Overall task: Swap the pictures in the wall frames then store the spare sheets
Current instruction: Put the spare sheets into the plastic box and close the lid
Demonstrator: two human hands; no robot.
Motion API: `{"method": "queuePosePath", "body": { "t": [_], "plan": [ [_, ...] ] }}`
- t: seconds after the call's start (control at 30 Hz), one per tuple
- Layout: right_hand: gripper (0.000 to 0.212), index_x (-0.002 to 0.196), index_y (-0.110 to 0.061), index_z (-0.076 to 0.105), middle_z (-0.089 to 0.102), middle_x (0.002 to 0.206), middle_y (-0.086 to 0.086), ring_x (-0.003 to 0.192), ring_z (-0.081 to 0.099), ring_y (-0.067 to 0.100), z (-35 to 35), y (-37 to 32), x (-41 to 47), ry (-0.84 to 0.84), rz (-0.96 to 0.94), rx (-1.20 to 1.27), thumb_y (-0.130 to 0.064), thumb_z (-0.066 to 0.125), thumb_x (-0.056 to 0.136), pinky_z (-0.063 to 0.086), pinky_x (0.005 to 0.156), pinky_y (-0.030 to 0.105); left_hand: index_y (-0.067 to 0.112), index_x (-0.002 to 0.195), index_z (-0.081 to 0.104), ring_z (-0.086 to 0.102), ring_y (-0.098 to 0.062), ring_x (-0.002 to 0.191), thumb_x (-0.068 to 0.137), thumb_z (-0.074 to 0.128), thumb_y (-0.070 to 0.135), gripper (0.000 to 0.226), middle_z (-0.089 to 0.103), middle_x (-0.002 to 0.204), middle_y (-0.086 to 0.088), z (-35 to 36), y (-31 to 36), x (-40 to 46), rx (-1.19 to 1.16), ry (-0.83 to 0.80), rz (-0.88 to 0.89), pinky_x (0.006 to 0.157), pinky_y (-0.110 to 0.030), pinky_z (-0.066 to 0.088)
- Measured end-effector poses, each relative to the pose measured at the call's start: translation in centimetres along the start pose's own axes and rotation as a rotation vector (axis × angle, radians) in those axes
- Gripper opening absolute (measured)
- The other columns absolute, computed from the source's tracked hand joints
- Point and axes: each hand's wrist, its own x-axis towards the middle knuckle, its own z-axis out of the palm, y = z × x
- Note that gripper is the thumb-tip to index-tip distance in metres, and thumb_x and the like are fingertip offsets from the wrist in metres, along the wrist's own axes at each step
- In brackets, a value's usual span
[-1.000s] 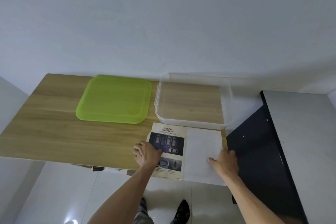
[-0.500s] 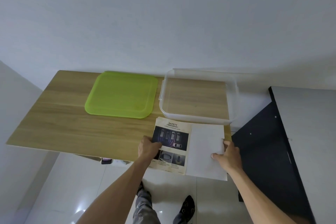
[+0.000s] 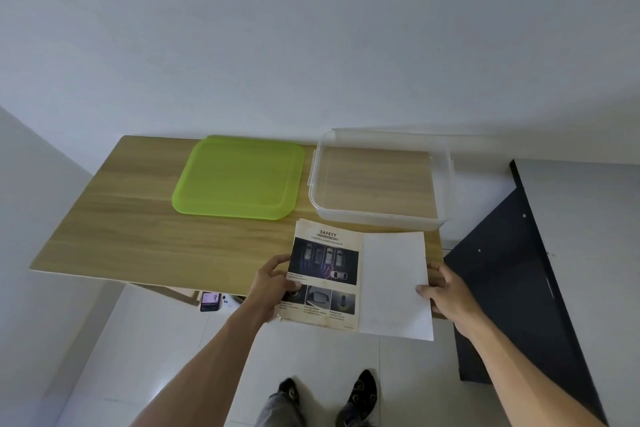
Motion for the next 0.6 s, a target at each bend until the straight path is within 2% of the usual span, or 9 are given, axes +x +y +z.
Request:
{"method": "queuePosePath", "body": {
  "t": [0.2,0.3,0.43,0.6],
  "plan": [
    [0.051,0.132,-0.024,0.052,0.070,0.109,0.006,0.095,0.070,0.023,1.4,-0.7,-1.9,0.047,-0.022,0.047,-0.005,0.070,0.088,0.059,0.067,0.034,0.021,0.119,0.061,0.071,-0.032,0.080,0.076,0.061,-0.021,0.060,0.074,0.097,-0.016,-3.6,0.4,-0.6,-0.058,-0.078,0.025,0.067,-0.040,0.057],
    [0.051,0.131,-0.024,0.052,0.071,0.109,0.007,0.096,0.070,0.025,2.3,-1.6,-3.1,0.052,-0.041,0.076,-0.004,0.070,0.088,0.060,0.071,0.038,0.021,0.119,0.062,0.071,-0.034,0.079,0.074,0.062,-0.022,0.062,0.073,0.099,-0.018,-5.1,0.8,-0.8,-0.103,-0.100,0.039,0.067,-0.042,0.057],
    [0.049,0.130,-0.024,0.053,0.070,0.109,0.008,0.097,0.070,0.026,3.0,-3.3,-4.7,0.074,-0.078,0.092,-0.003,0.069,0.088,0.058,0.068,0.037,0.021,0.120,0.061,0.072,-0.028,0.075,0.074,0.064,-0.021,0.063,0.074,0.098,-0.016,-6.3,2.0,-1.7,-0.111,-0.118,0.067,0.061,-0.036,0.055],
    [0.048,0.131,-0.023,0.054,0.070,0.109,0.007,0.098,0.068,0.024,3.0,-5.8,-6.6,0.136,-0.159,0.078,-0.002,0.067,0.090,0.057,0.071,0.037,0.019,0.124,0.057,0.072,-0.028,0.080,0.075,0.064,-0.020,0.063,0.074,0.097,-0.015,-6.6,4.6,-1.8,-0.099,-0.180,0.135,0.064,-0.037,0.055]
  ]
}}
